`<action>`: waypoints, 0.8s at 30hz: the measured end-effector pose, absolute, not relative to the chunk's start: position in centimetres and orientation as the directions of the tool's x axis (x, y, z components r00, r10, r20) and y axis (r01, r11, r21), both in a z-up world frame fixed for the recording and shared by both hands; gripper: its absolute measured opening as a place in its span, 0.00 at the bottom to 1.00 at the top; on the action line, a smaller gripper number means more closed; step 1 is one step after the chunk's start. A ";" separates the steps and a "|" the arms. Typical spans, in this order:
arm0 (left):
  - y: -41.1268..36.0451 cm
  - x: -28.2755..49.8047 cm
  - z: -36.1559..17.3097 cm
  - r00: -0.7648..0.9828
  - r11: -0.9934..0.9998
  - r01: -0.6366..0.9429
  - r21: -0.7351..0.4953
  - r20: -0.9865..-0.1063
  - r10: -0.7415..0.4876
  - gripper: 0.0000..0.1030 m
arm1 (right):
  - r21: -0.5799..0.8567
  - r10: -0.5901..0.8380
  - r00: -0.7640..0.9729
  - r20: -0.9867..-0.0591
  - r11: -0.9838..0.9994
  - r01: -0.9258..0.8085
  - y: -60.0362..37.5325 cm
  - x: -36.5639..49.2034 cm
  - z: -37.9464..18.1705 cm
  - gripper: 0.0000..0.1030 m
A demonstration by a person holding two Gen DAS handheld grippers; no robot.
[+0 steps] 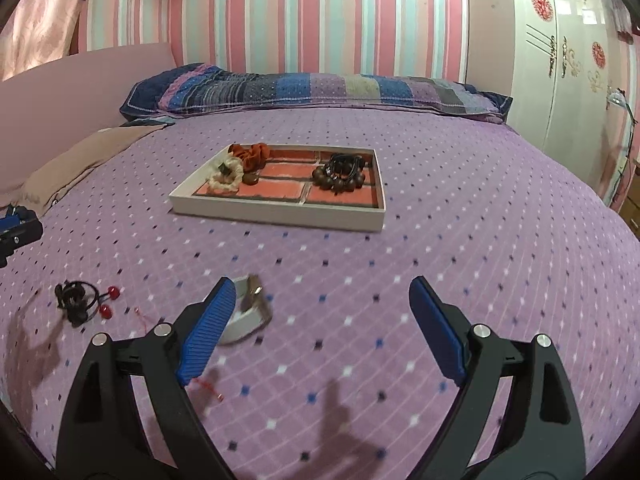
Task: Organize jewelry
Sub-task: 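Withdraw both tools toward the hair tie and red-string charm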
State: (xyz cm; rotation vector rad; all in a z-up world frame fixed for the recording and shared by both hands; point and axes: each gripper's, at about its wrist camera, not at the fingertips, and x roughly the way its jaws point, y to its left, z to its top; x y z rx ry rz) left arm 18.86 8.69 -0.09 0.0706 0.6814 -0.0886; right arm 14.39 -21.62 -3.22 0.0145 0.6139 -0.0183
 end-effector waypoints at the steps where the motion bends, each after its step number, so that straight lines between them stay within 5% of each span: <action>1: 8.9 18.7 -0.4 0.770 0.994 0.106 0.036 -0.636 -0.059 0.93 | 0.012 -0.012 0.817 -0.577 1.000 0.024 -21.2 13.9 -3.6 0.84; 24: 11.6 18.4 -3.8 0.702 0.985 0.165 -0.043 -0.697 -0.148 0.94 | 0.013 0.050 0.761 -0.646 0.998 -0.055 -15.2 13.2 -7.7 0.75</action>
